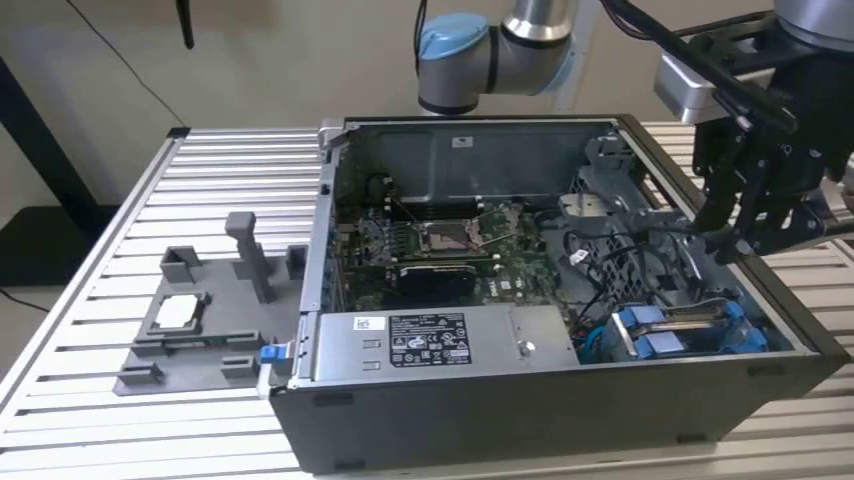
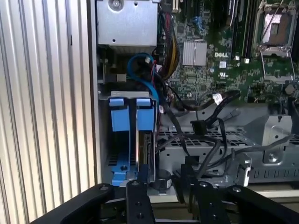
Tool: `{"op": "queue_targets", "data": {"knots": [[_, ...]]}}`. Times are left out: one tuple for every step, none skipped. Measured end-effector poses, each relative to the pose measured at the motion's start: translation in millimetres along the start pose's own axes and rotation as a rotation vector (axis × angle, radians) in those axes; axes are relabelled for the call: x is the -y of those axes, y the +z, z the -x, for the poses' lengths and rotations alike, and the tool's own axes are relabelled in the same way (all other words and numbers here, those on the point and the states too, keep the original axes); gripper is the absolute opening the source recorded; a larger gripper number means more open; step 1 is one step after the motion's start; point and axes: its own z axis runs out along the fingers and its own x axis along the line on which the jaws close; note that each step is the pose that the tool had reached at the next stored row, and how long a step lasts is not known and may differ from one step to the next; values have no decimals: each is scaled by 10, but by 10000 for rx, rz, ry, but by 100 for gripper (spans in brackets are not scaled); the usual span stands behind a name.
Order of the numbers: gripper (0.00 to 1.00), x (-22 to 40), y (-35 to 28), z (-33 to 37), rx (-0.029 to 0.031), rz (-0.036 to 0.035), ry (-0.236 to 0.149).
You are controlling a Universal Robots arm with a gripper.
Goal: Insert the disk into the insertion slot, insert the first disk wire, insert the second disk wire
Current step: 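Insert the disk into the insertion slot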
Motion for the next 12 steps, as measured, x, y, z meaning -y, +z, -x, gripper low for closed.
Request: {"op": "queue_targets", "data": {"knots": [[42, -1, 3, 7, 8, -127, -54], [42, -2, 9, 13, 23, -220, -147], [42, -3, 16, 18, 40, -298, -244], [42, -4, 23, 24, 57, -376, -340], [42, -5, 30, 31, 73, -449, -441], [42, -7, 39, 38, 91, -517, -538], [42, -8, 46, 45, 106, -581, -629], [42, -10, 55, 51, 122, -641, -722], [42, -11, 66, 57, 141, -683, -823], [42, -13, 81, 64, 163, -712, -931], [42, -16, 94, 70, 183, -734, -1036], [42, -18, 107, 77, 202, -756, -1138]]}}
